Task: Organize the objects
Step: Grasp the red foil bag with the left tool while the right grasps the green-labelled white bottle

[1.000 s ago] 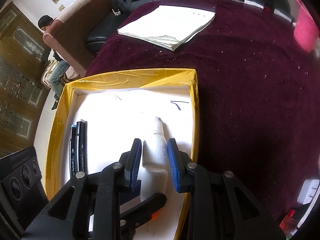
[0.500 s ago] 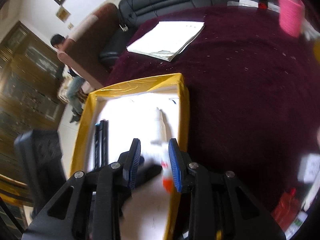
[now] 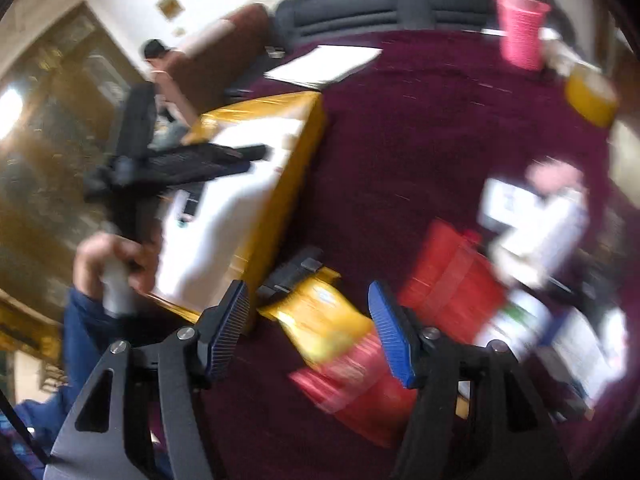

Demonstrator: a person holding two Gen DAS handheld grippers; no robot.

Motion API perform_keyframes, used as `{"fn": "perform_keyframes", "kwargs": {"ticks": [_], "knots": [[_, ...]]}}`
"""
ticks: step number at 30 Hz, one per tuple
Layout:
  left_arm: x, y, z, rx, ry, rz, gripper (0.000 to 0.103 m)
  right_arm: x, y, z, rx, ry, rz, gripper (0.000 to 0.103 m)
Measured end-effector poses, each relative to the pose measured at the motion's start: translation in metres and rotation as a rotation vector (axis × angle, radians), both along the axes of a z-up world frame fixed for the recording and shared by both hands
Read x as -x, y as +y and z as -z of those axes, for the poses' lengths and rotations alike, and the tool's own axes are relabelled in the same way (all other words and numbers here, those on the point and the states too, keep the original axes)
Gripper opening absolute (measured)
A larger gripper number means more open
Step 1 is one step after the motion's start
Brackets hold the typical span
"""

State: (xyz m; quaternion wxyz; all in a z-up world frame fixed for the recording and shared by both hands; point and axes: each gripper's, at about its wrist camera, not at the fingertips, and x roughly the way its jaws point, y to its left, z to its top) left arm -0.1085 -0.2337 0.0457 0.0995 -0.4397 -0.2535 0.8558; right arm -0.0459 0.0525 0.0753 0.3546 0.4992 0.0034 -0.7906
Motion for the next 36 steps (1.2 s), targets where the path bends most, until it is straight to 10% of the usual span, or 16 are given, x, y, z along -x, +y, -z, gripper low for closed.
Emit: {"fn": "perform_keyframes", "kwargs": {"ticks": [15, 26, 32, 36], "knots": [[-0.023, 0.182, -0.019, 0.127, -0.046, 0.422, 0.056, 0.005, 0.127, 0.012, 0.129, -0.101, 0.389, 0.062], [-0.030, 0.260, 0.007, 0.477, -0.136, 0.450, 0.057, 0.000, 0.158, 0.029, 0.226, -0.127, 0.398, 0.062], [-0.027, 0.285, 0.031, 0.663, -0.109, 0.417, 0.073, -0.002, 0.167, 0.032, 0.225, -0.121, 0.400, 0.062], [-0.023, 0.268, 0.034, 0.560, -0.071, 0.374, 0.064, -0.001, 0.158, 0.031, 0.207, -0.117, 0.388, 0.062]]}}
